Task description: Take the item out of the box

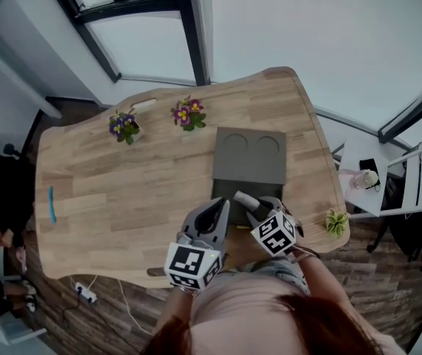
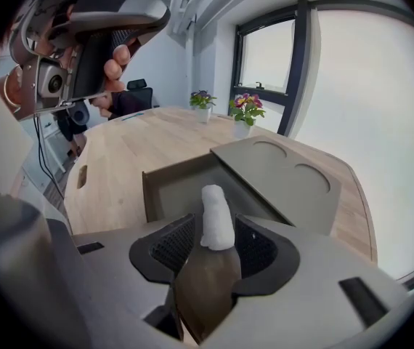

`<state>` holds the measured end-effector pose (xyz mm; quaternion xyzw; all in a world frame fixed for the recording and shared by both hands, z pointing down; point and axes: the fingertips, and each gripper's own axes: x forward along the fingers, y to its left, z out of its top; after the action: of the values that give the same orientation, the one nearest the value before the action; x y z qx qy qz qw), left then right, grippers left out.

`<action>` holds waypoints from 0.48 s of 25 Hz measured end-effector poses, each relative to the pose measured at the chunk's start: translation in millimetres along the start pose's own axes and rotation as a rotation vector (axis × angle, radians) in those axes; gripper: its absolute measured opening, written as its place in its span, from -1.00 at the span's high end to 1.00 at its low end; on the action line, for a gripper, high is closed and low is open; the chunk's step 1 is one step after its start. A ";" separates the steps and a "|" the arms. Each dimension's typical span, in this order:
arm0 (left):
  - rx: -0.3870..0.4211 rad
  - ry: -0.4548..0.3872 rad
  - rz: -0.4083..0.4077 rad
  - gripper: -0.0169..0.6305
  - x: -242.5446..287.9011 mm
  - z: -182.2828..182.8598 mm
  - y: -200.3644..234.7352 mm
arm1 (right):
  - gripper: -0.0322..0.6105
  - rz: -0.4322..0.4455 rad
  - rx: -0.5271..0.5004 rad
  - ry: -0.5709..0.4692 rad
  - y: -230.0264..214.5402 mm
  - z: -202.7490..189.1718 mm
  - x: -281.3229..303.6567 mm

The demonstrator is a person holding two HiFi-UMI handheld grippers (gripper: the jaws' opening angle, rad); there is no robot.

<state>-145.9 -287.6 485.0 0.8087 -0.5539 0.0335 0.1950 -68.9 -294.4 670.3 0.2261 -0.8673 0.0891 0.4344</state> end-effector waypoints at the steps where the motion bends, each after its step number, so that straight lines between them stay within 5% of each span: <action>1: -0.002 0.000 0.006 0.94 1.1 0.1 1.1 | 0.47 0.009 -0.008 0.012 -0.4 -1.3 2.1; 12: -0.038 -0.007 0.070 0.94 5.2 0.0 16.0 | 0.45 0.068 -0.118 0.099 0.0 -2.4 23.7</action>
<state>-158.4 -297.1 490.8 0.7851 -0.5830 0.0267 0.2072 -79.4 -301.0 690.6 0.1657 -0.8556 0.0634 0.4863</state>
